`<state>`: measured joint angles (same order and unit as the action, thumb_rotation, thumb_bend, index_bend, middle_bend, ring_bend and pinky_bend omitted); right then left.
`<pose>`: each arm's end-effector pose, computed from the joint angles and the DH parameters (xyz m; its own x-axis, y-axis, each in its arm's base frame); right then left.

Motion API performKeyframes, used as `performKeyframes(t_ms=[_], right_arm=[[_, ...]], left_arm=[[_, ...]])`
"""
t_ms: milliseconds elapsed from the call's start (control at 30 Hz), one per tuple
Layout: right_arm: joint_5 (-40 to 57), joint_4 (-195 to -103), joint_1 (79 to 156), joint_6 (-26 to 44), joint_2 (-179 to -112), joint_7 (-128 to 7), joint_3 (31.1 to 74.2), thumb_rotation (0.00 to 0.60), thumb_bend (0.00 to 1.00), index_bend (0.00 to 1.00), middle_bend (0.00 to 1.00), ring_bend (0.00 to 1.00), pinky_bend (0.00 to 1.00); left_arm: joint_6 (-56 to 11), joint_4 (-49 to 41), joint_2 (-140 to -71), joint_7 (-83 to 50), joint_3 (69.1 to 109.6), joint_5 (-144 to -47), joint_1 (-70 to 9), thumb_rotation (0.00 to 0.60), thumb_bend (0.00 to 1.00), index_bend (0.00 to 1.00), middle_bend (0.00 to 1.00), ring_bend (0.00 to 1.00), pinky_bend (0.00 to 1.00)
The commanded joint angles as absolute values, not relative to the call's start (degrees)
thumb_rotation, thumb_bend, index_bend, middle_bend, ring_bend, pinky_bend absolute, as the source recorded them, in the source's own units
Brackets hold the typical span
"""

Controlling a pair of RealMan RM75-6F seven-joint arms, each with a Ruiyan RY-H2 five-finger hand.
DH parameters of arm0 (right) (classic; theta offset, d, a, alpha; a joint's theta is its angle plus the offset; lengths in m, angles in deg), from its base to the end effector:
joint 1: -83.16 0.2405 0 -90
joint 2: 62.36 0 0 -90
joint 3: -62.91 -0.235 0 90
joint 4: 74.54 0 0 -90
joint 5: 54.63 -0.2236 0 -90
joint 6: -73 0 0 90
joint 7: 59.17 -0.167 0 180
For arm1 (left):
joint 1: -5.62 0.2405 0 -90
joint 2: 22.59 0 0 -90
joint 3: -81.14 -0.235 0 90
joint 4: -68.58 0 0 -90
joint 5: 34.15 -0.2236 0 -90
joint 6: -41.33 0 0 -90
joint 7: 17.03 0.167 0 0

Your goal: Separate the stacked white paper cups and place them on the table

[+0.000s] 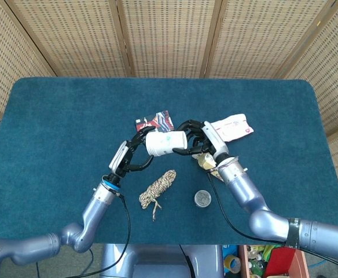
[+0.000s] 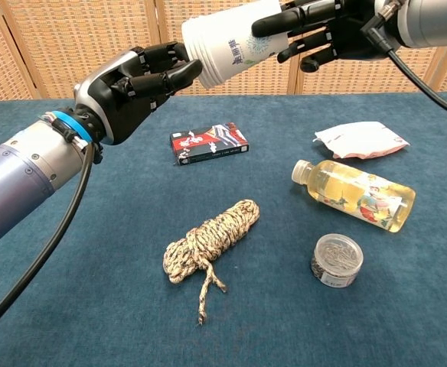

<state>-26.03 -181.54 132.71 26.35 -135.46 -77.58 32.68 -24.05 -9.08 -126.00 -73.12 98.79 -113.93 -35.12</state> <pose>-0.0260 -0.3831 0.0445 -0.6272 -0.4336 0.6470 -0.7545 0.1323 -0.6428 -0.0513 0.3444 -0.0507 -0.7395 0.4678 0.4840 0.4886 -0.1216 0.8640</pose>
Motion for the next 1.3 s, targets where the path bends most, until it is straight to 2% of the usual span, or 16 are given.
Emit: performKeyframes(t_ms=[33,667,967,1300], right_arm=[[-25.95,-181.54,132.61,26.39,-135.34,-77.67,32.71,0.600,0.30,0.75,0.67,0.58,0.80],[-25.86,-182.14,131.81,26.00,-133.90,-78.16,32.54,0.600,0.30,0.75,0.67,0.58,0.80],[-26.50,-182.24,130.76,25.13,-132.83,-78.06,33.18,0.600,0.30,0.75,0.67,0.58,0.80],[-25.00,-183.04,128.45,22.54,-131.32,-76.19,35.40,0.600,0.30,0.75,0.67,0.58,0.80]], left_arm=[[-24.14,-9.14,-125.91,-73.10,98.83,-113.91,-35.03,0.600,0.41,0.63,0.15,0.00,0.00],[-26.83,-11.38,-123.37,-72.76,96.79,-114.84,-31.82,0.600,0.41,0.63,0.15,0.00,0.00],[-27.76,-12.89,-119.57,-72.09,95.87,-114.49,-29.19,0.600,0.41,0.63,0.15,0.00,0.00],[-26.96,-17.88,-112.23,-63.41,93.83,-112.77,-26.09,0.600,0.41,0.63,0.15,0.00,0.00]])
